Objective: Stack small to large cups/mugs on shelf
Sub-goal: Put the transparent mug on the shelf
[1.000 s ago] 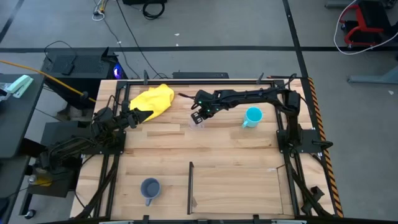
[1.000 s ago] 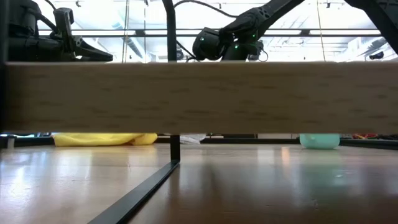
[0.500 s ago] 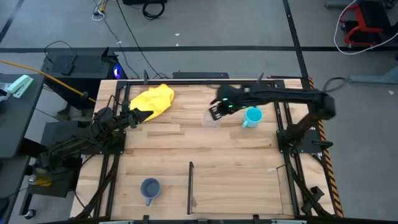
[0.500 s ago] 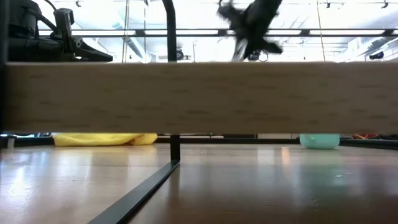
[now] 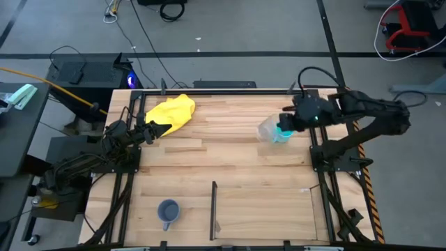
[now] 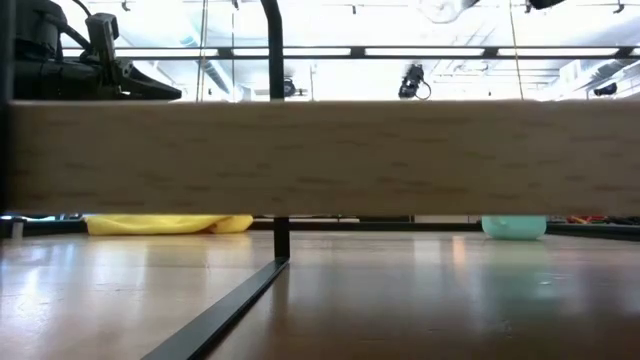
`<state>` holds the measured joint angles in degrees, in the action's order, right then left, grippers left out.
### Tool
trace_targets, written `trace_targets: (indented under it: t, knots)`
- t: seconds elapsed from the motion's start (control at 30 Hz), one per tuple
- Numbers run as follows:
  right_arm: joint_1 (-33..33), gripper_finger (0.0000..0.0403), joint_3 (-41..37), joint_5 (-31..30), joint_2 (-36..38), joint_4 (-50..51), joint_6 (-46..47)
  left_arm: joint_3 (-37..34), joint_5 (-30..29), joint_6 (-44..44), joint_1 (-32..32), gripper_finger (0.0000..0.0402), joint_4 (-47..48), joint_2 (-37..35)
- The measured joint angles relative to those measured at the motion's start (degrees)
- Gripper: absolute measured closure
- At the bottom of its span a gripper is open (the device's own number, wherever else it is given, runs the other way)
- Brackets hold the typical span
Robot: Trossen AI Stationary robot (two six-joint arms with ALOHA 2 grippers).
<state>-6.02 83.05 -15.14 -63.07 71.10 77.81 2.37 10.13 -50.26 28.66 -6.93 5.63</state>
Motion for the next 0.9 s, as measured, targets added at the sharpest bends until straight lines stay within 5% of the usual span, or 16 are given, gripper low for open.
trace_targets:
  t: [0.17, 0.9]
  knots:
    - [-8.4, 0.0402, 0.0, -1.46, -2.36, 7.1, 10.16, 0.0, 0.0, 0.09, 0.01, 0.0391, 0.01, 0.0]
    - [-36.94, 0.0403, -0.04, -0.7, -27.11, 7.39, 40.47, 0.0, 0.0, -0.33, -0.01, 0.0387, 0.05, 0.0]
